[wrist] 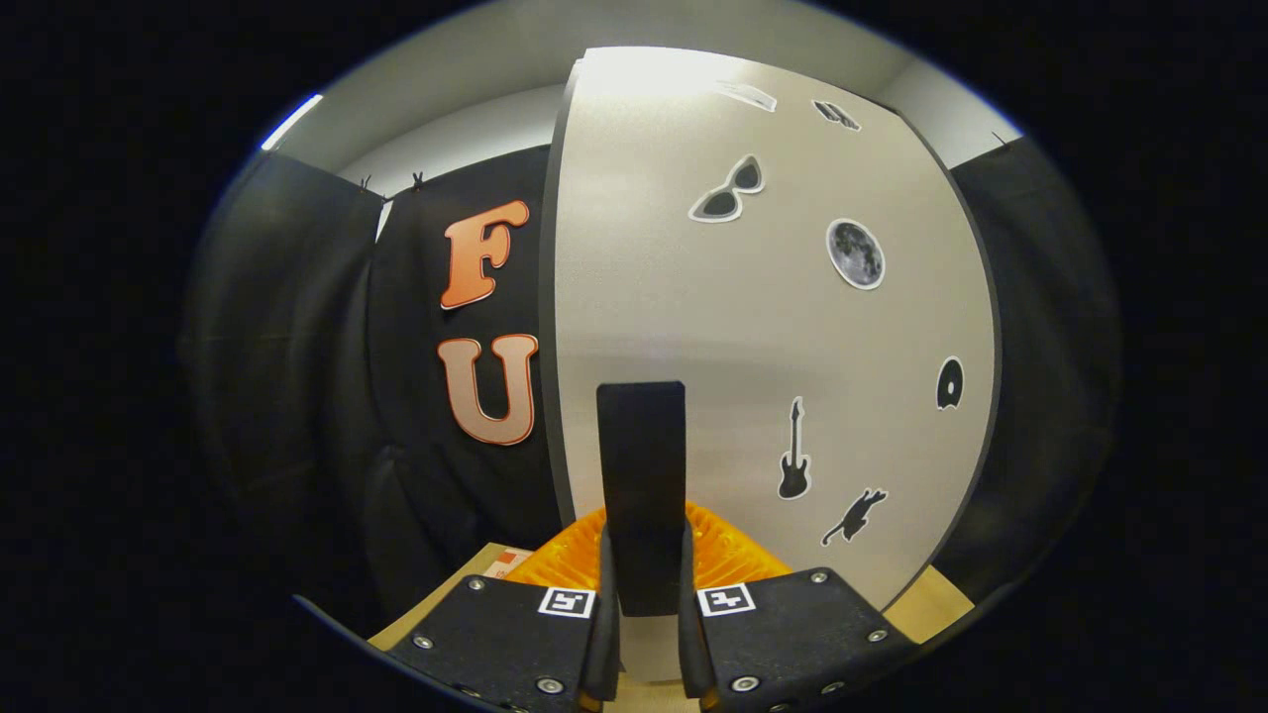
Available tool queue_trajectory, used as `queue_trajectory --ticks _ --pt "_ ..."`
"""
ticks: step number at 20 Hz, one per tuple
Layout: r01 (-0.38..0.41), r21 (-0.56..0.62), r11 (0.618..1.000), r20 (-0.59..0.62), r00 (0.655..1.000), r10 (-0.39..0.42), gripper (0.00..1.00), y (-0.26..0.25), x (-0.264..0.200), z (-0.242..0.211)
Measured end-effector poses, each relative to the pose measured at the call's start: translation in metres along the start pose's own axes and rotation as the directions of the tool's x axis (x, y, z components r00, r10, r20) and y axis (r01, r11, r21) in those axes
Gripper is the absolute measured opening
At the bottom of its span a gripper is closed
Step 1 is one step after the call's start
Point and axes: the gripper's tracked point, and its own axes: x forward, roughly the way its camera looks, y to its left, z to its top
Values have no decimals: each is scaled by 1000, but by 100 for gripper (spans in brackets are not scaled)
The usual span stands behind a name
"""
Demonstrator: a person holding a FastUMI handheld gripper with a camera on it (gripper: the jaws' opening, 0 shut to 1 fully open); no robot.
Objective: Open the shoe cabinet door, grab the shoes and put them into the shoe cabinet, then close the shoe cabinet door.
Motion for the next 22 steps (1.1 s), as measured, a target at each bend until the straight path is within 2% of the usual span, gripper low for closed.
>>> queue_trajectory --ticks 15,22 --pt "110 1 994 19 994 -110 19 -73 -128 -6" --pt "55 -13 998 20 998 -55 19 -125 -182 -9"
